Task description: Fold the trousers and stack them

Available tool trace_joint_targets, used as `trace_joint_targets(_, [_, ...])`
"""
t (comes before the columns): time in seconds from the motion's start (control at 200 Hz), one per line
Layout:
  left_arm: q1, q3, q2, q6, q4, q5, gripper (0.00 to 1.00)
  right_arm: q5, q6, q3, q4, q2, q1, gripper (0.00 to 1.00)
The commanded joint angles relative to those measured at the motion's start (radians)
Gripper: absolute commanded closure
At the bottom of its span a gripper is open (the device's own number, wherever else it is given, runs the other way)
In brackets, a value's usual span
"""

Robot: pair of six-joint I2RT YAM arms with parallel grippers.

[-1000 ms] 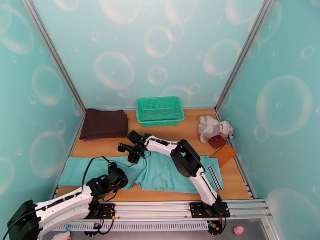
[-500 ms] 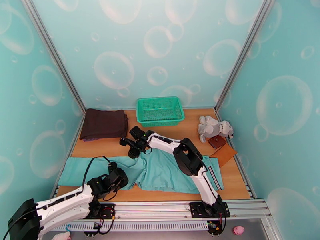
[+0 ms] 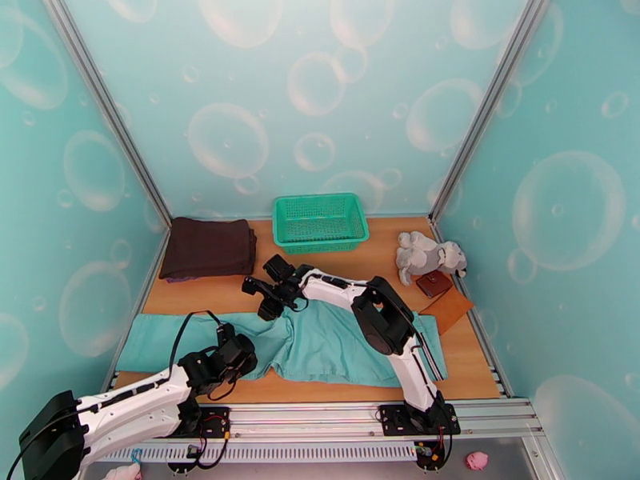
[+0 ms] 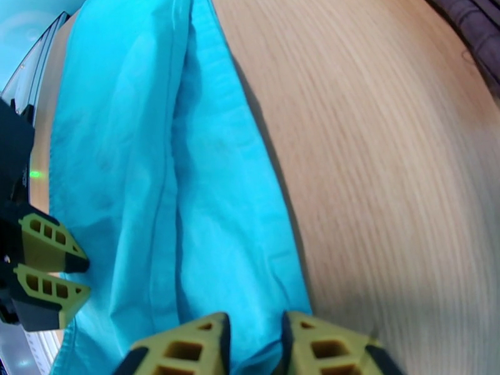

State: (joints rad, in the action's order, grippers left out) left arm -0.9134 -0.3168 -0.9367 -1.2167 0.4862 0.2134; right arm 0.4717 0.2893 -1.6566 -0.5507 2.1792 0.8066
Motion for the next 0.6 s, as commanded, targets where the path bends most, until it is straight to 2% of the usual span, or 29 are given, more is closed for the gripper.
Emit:
trace_joint_targets(0.0, [-0.018,0.037,-0.015,-0.006,0.133,-0.053,0.7,0.047,0.004,0.01,0.005,-0.055,-0.007,0.7])
trace_joint_targets(0.155, [-0.036,0.023,-0.043,-0.018,0.164,-0.053,0.69,0.092,0.044,-0.007,-0.043,-0.046,0.005,0.7])
trace_joint_targets(0.34, [-0.047,0.022,-0.05,-0.061,0.172,-0.038,0.68,0.123,0.095,-0.117,-0.176,0.035,0.014,0.72])
trace_joint_targets(0.595, [-0.048,0.027,-0.069,-0.033,0.141,-0.046,0.67,0.118,0.095,-0.125,-0.182,0.063,0.023,0.72])
